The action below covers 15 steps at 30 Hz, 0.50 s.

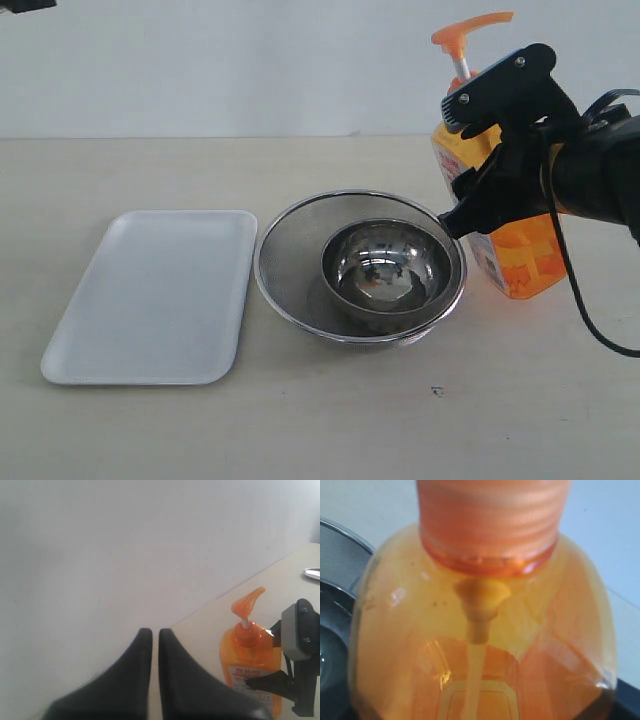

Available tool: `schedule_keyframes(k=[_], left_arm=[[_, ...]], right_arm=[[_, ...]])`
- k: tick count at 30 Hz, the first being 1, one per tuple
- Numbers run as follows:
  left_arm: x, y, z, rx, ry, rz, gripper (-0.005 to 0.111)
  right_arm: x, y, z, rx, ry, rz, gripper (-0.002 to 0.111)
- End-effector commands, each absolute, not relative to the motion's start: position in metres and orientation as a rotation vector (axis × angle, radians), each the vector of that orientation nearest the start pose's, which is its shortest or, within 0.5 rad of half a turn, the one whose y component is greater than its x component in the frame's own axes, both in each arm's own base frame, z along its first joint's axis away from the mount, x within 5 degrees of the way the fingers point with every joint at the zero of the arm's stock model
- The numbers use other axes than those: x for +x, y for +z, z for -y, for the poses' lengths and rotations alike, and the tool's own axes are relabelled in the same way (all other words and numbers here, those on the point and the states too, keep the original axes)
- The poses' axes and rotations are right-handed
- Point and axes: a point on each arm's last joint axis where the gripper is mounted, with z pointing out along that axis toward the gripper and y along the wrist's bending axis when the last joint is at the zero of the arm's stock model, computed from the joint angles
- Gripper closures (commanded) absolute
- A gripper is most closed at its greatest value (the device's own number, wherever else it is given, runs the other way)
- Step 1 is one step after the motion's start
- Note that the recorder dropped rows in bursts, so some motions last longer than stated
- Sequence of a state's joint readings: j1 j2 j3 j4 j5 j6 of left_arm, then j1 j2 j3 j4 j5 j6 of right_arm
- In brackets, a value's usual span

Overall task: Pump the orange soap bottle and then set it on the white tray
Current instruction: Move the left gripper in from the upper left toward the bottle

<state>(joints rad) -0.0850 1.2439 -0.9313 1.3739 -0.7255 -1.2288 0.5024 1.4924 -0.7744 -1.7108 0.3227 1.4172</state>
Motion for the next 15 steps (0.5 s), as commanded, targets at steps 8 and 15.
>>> schedule_keyframes(k=[8, 15], left_arm=[[0.292, 0.376, 0.123, 0.782, -0.611, -1.533, 0.102], [0.314, 0.378, 0.133, 0.808, -0.639, -1.573, 0.102]], right_arm=[[0.283, 0.241, -0.118, -0.666, -0.291, -1.972, 0.108], [0.283, 0.241, -0.118, -0.666, -0.291, -1.972, 0.108]])
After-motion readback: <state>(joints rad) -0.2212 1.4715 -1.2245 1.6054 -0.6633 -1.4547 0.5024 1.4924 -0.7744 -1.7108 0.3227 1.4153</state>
